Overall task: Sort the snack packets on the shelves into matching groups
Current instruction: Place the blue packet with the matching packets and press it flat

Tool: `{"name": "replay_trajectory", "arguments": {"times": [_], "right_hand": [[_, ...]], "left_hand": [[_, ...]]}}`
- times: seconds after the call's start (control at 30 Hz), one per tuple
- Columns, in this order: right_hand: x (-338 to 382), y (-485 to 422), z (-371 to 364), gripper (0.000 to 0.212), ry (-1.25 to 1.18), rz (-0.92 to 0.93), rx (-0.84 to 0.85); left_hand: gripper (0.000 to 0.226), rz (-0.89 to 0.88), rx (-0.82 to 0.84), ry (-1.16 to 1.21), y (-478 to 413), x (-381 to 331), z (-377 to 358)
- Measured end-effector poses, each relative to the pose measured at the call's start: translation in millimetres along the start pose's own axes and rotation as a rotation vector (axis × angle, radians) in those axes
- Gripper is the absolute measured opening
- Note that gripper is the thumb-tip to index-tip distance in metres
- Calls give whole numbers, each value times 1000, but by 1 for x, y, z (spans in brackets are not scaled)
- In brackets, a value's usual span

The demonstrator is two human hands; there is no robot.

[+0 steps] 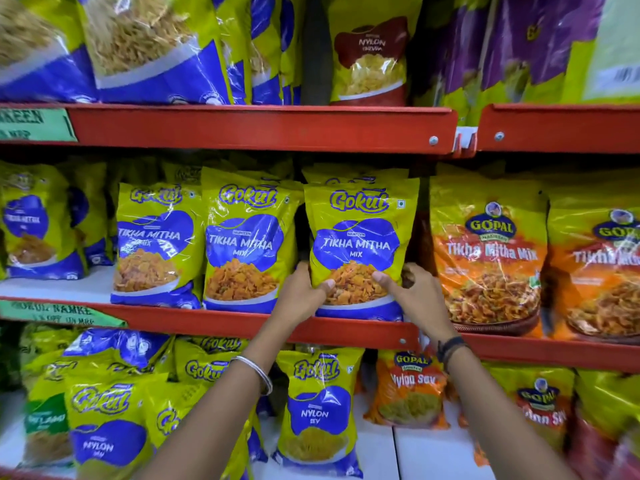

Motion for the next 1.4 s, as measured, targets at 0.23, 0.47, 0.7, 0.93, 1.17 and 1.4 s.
{"name": "replay_trajectory", "arguments": {"times": [0.23, 0.47, 0.7, 0.93, 1.17, 1.4], "right_hand": [[29, -53, 49, 51, -44, 9, -237], [42, -100, 60, 47, 61, -108, -281], [40, -112, 54, 47, 228, -79, -282], [45, -74, 44, 37, 247, 76, -367], [24, -30, -33, 59, 472, 317, -147], [12, -38, -36, 62, 601, 200, -113]], "left_hand": [[32, -112, -274, 105, -39, -59, 51], [31, -15, -433, 64, -63, -67, 72], [24, 8, -471, -18, -71, -59, 73], [31, -316, -550, -127, -28, -60, 43], [60, -406, -353, -674, -19, -30, -34], [64, -327, -364, -700, -24, -27, -35]]}}
Point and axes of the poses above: each hand's wrist, its own y-axis away from the middle knuckle, its own z-axis out of the back of the hand, x = y × z, the point moved 5 cm from there along -y, towards the middle knuckle, and after that the axes turned 13 degrees about x, right-handed, at the moved point
